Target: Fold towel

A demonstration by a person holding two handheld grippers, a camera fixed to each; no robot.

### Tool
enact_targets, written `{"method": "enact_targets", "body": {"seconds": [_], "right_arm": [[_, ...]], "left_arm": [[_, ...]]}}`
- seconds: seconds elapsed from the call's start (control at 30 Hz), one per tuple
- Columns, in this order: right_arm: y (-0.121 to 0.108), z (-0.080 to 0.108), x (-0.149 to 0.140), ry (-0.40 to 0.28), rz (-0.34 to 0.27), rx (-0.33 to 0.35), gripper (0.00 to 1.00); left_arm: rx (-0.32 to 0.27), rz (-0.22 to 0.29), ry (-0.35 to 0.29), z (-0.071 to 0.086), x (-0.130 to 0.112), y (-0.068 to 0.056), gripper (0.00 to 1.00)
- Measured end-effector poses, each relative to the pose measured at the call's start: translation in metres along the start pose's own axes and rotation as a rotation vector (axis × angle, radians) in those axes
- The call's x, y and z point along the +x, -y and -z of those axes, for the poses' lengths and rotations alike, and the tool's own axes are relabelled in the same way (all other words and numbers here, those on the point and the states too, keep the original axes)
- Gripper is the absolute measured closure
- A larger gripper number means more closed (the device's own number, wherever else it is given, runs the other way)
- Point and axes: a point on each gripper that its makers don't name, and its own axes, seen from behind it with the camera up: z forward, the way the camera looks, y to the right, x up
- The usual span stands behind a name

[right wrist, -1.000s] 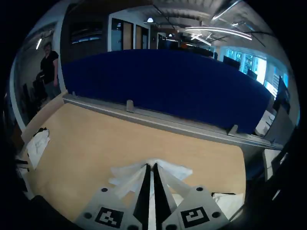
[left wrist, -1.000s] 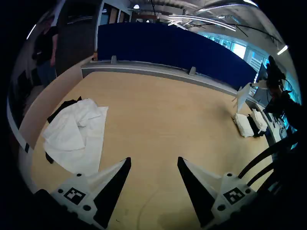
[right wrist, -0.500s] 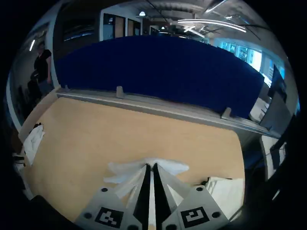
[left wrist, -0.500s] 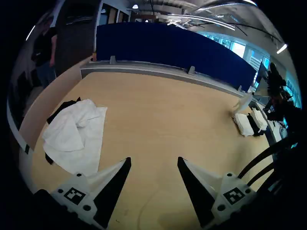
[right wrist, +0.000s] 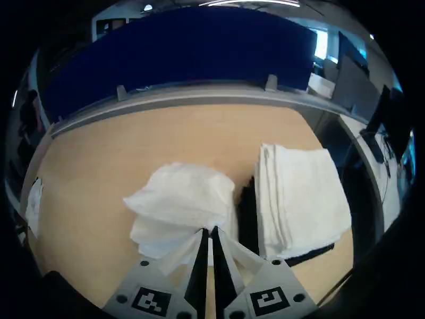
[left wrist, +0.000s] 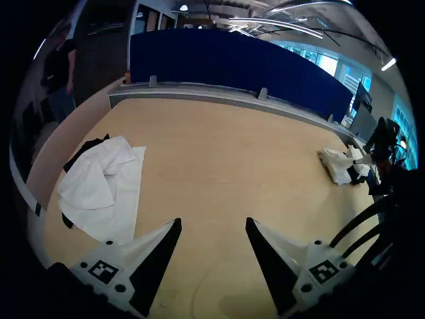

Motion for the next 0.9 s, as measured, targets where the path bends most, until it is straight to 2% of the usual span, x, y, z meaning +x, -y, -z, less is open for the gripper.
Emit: {"method": "enact_targets", "body": {"seconds": [0.1,0.27,0.5,0.57,0.6,0.7,0.9], "right_arm": [[-0.007,-0.008,-0.019,0.034,-0.015,-0.030,0.95],[-0.015,-0.018,-0.034,0.071,-0.026,-0.078,0.95],[-0.016,-0.020,-0.051,0.096,-0.036,-0.103,0.91],[-0.017,-0.020,-0.054,0.099,-0.037,-0.108,0.86],[-0.017,-0.020,-0.055,0.098,-0.035,-0.111,0.80],[-0.017,-0.015,-0.055,0.084,-0.021,-0.120,0.55],[-0.005,-0.005,-0.049,0.033,0.005,-0.100,0.39]], "left_arm": [[-0.001,-0.006,0.001,-0.001,0.000,-0.001,0.11],[-0.002,-0.010,0.002,0.001,-0.001,-0.002,0.11],[0.000,-0.011,0.002,0.001,-0.002,-0.001,0.11],[0.000,-0.011,0.002,0.001,-0.002,0.000,0.11],[-0.001,-0.012,0.002,0.001,-0.002,0.000,0.11],[0.000,-0.016,0.003,0.000,-0.002,0.001,0.11],[-0.002,-0.011,0.000,-0.001,0.001,0.001,0.10]]}}
